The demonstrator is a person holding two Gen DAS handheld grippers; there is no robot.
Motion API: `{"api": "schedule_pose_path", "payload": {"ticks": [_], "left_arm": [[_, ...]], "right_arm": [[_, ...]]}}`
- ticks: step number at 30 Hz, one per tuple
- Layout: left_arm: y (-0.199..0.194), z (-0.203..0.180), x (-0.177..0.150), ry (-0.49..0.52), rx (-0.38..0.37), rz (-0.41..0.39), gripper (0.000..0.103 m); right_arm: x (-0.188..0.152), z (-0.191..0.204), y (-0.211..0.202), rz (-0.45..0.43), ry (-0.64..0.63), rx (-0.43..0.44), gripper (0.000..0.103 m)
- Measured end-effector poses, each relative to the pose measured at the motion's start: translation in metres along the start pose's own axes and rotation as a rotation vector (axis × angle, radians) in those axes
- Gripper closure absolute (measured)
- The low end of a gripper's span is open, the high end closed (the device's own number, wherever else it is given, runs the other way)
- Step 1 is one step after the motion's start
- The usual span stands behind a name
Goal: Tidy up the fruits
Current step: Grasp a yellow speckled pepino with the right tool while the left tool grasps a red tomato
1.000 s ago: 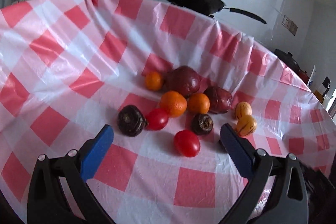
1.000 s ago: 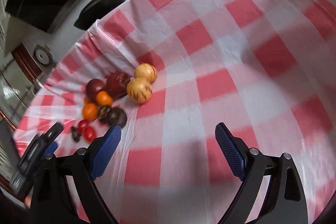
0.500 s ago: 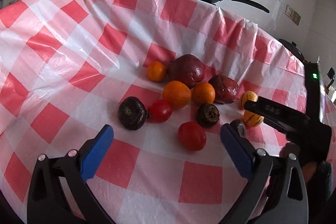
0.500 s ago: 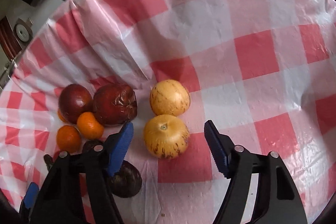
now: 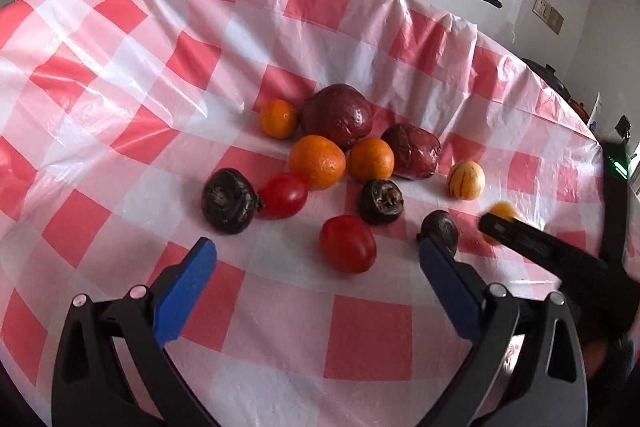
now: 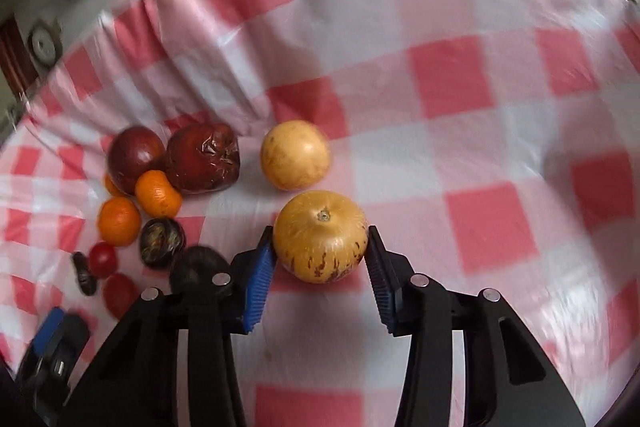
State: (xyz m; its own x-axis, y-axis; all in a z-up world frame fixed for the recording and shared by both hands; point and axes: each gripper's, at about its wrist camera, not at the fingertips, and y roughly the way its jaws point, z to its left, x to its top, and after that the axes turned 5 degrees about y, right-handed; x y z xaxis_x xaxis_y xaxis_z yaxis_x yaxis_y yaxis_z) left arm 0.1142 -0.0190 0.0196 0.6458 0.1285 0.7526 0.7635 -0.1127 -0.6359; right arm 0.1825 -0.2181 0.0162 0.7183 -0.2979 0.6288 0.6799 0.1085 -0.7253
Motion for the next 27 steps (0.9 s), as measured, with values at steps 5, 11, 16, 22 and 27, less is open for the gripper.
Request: {"api": "schedule_pose_path", "payload": {"ticks": [5,11,16,22,27], "left_arm": [[0.002,-0.007,-0.001,0.044,-0.019,0.022,0.003],[0.012,-0.016,-0.001,0.08,0.018,0.066,0.025],[0.028,-0.021,0.004,0.076,0.043,0.112,0.038],[0.05,-0.04,0.014,0.123,0.094,0.152,0.038],[0.057,-0.041,0.015,0.136,0.109,0.185,0.066]], "right_arm": [[-0.019,-0.041,-0.027,-0.061,0.157,0.069,0.059],[-0.025,-0.053,-0.033,-0.093,0.204,0.124,0.059],[-0.017,-0.048,-0.029,-0.097,0.234,0.131,0.059],[-0.02,-0.051,-0.031,-0.095,0.238,0.136,0.059],[-0.02,-0.051,-0.03,-0.094,0.24,0.138,0.059]]}}
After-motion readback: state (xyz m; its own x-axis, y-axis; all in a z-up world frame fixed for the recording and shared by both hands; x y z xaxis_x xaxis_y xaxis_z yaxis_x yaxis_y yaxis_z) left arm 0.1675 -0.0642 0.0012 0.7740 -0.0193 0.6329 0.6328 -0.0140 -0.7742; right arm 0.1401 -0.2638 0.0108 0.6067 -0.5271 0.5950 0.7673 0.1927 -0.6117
